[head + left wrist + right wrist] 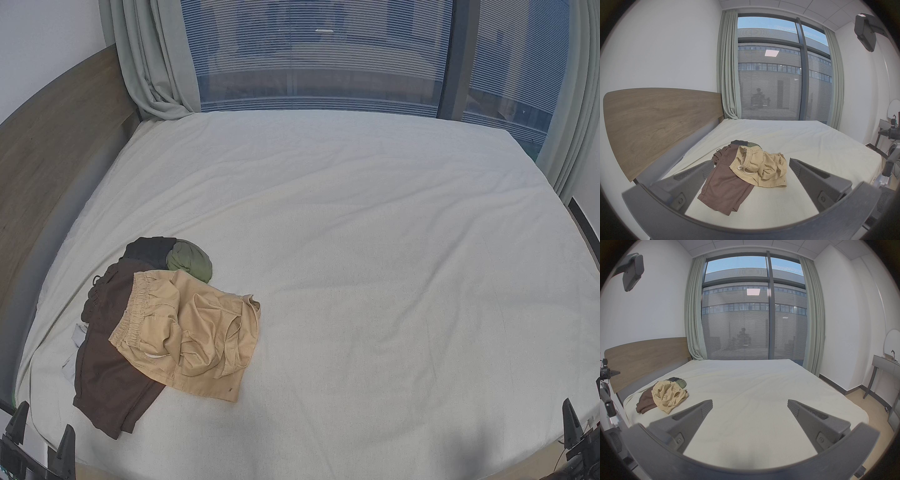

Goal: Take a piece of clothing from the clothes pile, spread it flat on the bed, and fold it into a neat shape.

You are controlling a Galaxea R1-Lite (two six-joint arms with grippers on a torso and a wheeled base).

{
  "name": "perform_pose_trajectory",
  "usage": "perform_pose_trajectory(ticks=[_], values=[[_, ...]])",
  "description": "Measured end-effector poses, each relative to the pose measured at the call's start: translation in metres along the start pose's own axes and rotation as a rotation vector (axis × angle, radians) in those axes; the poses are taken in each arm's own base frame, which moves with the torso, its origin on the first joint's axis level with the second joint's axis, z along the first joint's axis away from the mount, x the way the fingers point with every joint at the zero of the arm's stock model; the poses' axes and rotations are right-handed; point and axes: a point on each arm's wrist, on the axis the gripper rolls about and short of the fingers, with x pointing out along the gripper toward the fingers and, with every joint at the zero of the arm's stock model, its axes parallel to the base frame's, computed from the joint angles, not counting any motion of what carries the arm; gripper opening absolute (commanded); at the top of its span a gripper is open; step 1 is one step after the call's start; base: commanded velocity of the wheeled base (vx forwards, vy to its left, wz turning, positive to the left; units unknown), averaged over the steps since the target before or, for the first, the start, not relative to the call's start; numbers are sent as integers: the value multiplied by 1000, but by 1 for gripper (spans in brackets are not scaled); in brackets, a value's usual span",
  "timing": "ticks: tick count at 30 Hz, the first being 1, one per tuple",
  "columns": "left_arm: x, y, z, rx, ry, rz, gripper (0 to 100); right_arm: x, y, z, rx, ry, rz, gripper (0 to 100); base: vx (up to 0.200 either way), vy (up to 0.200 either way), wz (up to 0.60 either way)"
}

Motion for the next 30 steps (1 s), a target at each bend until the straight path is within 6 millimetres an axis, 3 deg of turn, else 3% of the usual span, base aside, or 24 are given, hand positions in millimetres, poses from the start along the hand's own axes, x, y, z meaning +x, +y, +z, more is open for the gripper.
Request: perform_pose_trajectory(ticks=[23,30], values=[[0,0,4,-5,-33,-3,100,0,0,0,3,0,1,100,0,0,0],[-5,-1,41,-37,-120,-52,100,0,0,0,4,0,2,100,0,0,0]])
